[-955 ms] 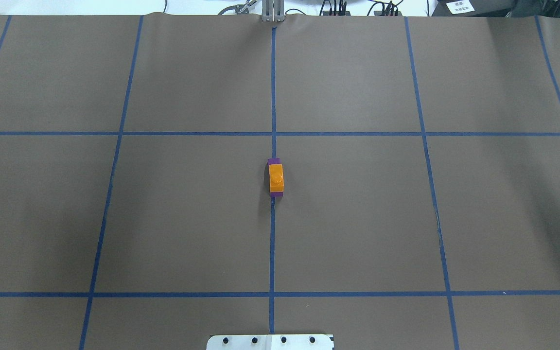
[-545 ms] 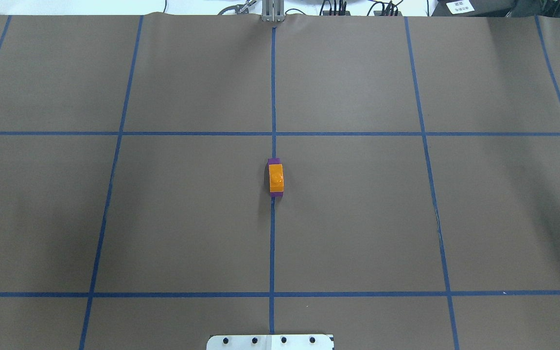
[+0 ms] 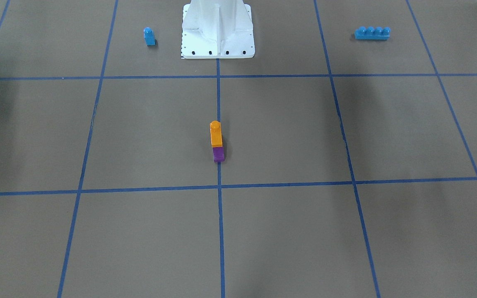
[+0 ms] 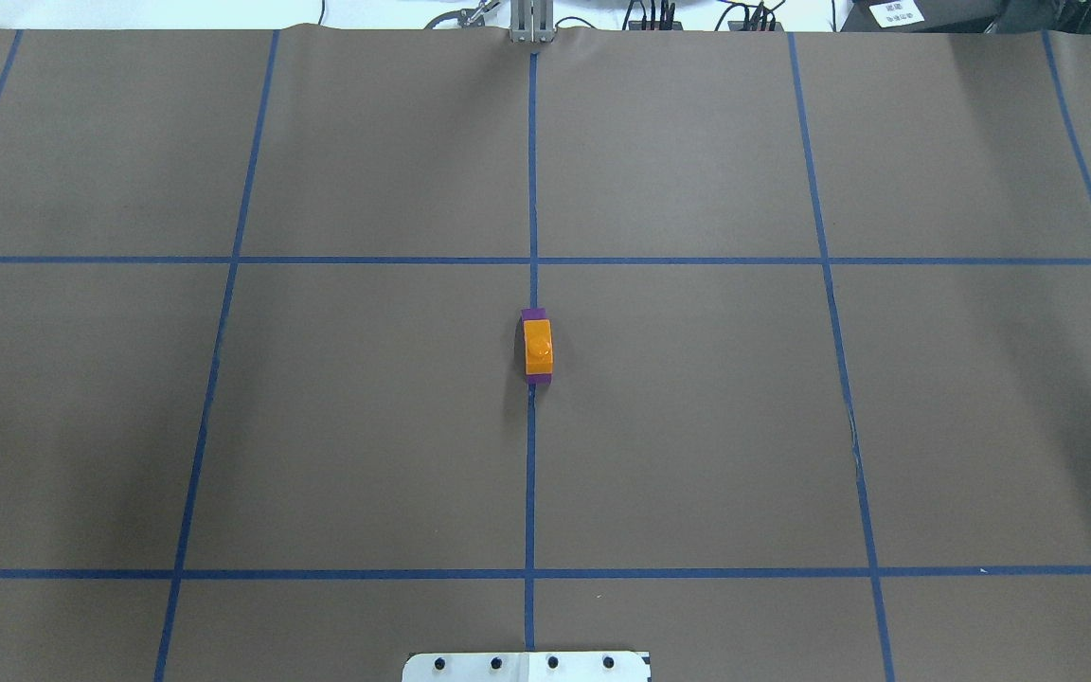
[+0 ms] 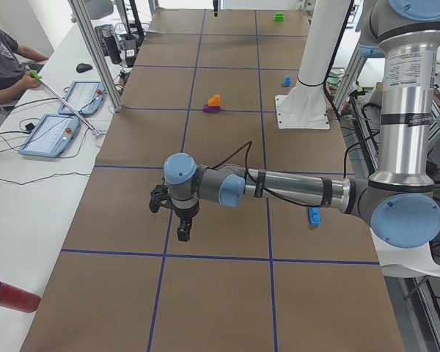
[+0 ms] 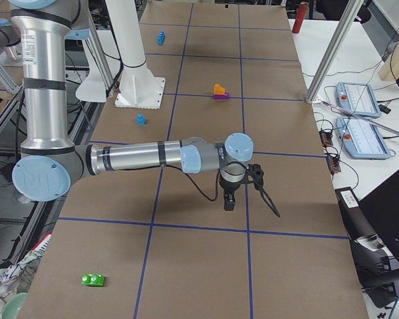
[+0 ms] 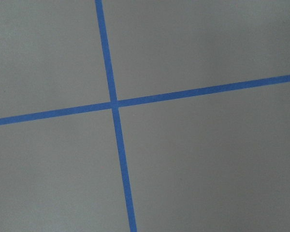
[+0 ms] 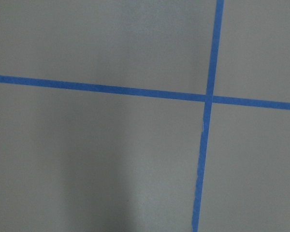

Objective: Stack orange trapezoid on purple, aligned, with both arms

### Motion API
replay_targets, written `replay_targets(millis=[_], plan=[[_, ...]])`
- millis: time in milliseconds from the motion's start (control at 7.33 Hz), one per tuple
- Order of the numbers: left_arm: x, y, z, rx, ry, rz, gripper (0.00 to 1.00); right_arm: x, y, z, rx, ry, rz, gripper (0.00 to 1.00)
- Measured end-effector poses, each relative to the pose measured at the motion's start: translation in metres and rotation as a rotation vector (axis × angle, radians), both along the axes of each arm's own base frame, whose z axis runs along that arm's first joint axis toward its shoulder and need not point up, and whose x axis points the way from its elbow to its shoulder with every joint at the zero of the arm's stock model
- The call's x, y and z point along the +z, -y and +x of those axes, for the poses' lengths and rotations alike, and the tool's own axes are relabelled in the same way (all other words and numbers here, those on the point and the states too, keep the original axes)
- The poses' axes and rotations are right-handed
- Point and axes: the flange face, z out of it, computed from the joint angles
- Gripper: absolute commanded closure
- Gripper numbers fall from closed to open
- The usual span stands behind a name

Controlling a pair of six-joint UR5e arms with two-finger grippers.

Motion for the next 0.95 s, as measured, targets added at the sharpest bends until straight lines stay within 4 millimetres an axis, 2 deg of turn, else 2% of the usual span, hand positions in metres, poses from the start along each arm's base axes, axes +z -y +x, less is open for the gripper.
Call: replay_targets(millis=[409, 955], plan=[[0.013, -0.013, -0.048, -0.098, -0.003, -0.065, 0.00, 0.005, -0.007, 0.013, 0.022, 0.012, -0.010, 0.00], [0.015, -0.012, -0.057, -0.116, 0.001, -0.079, 0.00, 0.003, -0.005, 0.014, 0.023, 0.010, -0.004, 0.00]])
